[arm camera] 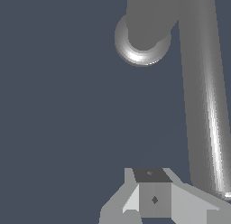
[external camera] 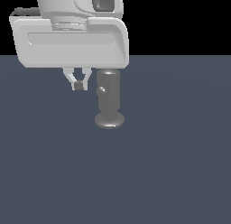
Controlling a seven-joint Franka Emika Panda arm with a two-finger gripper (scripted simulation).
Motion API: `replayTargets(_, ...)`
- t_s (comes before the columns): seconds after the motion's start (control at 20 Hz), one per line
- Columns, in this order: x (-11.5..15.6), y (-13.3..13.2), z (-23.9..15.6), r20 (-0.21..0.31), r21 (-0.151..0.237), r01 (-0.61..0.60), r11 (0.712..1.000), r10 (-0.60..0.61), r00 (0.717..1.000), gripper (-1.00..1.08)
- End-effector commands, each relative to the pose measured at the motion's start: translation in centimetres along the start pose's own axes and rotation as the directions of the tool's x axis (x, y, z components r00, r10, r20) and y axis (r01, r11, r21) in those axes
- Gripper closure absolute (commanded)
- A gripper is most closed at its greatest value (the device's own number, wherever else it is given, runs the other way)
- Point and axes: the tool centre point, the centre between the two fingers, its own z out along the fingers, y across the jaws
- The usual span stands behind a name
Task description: Turn on the faucet by rotating a designated handle.
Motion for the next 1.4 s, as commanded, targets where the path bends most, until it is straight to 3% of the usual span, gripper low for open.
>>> replayTargets(0.0, 0.4, -0.2, 0.7, -0.001, 0.000, 0.001, 1.000, -0.001, 1.000, 1.08)
replayTargets(0.5, 0.6, -0.4, 1.2, -0.001, -0.001, 0.002, 1.000, -0.002, 1.000, 1.08)
replayTargets(1.35, 2.2, 8.7, 1.2, -0.001, -0.002, 0.002, 1.000, -0.002, 1.000, 1.08)
